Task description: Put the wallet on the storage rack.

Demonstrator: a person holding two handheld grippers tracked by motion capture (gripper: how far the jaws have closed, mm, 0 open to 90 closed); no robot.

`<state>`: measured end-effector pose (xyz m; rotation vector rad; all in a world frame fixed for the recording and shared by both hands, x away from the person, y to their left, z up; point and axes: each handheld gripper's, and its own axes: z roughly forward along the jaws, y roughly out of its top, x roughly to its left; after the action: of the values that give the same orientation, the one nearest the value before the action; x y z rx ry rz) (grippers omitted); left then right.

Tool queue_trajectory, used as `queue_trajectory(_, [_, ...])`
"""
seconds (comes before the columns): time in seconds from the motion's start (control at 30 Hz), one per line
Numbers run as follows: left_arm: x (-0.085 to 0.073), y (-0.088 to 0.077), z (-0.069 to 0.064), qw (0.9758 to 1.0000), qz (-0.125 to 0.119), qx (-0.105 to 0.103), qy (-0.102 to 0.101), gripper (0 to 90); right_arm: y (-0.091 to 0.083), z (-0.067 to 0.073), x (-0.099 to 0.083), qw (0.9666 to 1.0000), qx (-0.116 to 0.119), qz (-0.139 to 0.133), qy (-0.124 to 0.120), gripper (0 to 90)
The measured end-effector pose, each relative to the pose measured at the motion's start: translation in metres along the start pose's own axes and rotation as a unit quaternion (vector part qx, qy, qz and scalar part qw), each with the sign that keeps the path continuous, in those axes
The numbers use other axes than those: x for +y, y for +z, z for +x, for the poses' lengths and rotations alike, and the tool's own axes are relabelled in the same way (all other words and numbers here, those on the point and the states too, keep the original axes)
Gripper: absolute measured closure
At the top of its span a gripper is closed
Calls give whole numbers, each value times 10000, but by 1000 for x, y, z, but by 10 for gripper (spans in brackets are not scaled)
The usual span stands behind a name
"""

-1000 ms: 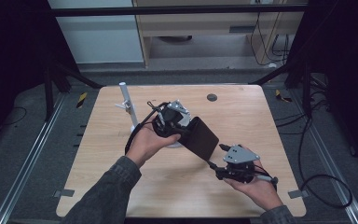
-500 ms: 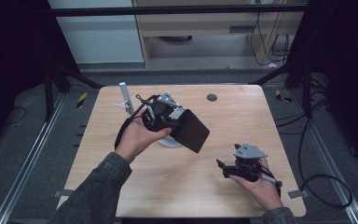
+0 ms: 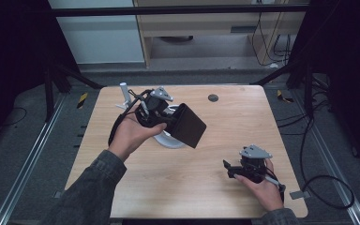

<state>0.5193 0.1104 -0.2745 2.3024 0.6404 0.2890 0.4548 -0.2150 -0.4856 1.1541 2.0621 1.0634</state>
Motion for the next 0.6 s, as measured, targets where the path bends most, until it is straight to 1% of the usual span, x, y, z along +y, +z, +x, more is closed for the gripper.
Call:
queue_trajectory(0.07, [2,-5,1,10000,-30,34,-7,820,1,-1,-1,10000,-25,24,-13,58])
queue_trajectory(0.2, [7,-16,4,9998,-128,135,-42,820,0,-3,-2,9999,-110,63,48,57])
queue_trajectory(0.27, [8,-21,9,9996,-191,205,-85,820,0,-6,-3,9997,-192,63,118,53])
queue_trajectory(0.3, [8,-24,11,9993,-248,243,-132,820,-1,-7,-3,9996,-208,72,178,52])
queue_trajectory(0.4, [9,-30,18,9986,-344,349,-210,820,-1,-9,-4,9994,-240,107,230,50])
queue_trajectory(0.5, [10,-34,27,9980,-357,457,-269,820,0,-10,-5,9994,-267,105,206,50])
queue_trajectory(0.53, [10,-35,29,9977,-351,498,-281,820,0,-10,-5,9993,-274,120,242,50])
queue_trajectory(0.6, [10,-34,34,9975,-299,568,-298,820,0,-10,-5,9993,-271,123,216,50])
